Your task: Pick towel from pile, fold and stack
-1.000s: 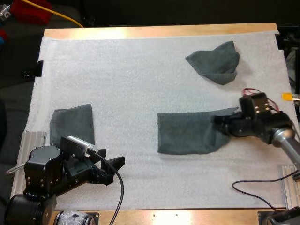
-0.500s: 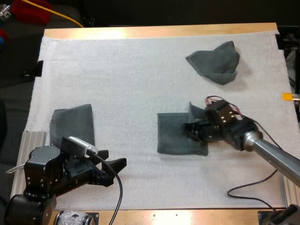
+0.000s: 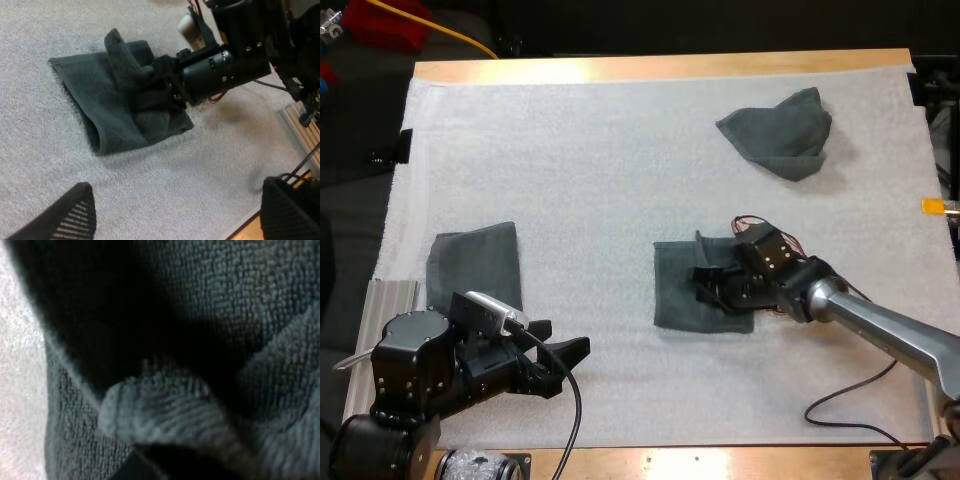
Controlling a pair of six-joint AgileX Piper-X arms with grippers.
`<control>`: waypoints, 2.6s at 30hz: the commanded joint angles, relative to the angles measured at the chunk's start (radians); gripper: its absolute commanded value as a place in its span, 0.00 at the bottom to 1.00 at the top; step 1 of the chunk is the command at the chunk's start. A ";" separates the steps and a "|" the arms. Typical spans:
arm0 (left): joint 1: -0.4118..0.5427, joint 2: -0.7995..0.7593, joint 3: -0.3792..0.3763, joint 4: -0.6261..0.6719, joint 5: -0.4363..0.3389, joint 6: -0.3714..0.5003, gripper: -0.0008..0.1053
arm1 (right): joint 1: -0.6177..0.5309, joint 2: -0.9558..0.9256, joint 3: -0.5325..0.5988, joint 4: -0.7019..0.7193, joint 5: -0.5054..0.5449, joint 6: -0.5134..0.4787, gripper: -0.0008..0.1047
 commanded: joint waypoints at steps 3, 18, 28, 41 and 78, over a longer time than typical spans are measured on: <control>0.001 -0.006 -0.006 -0.016 0.009 -0.006 0.63 | 0.002 0.025 -0.006 -0.047 -0.029 0.034 0.02; 0.001 -0.006 -0.006 -0.016 0.009 -0.006 0.63 | 0.006 0.039 -0.006 -0.250 -0.226 0.072 0.48; 0.001 -0.006 -0.006 -0.016 0.009 -0.006 0.63 | 0.078 0.046 -0.006 -0.285 -0.227 0.090 0.48; 0.001 -0.006 -0.006 -0.016 0.009 -0.006 0.63 | 0.103 0.049 -0.006 -0.289 -0.232 0.093 0.48; 0.001 -0.006 -0.006 -0.020 0.002 0.009 0.68 | 0.103 -0.589 -0.006 0.375 0.130 -0.247 0.66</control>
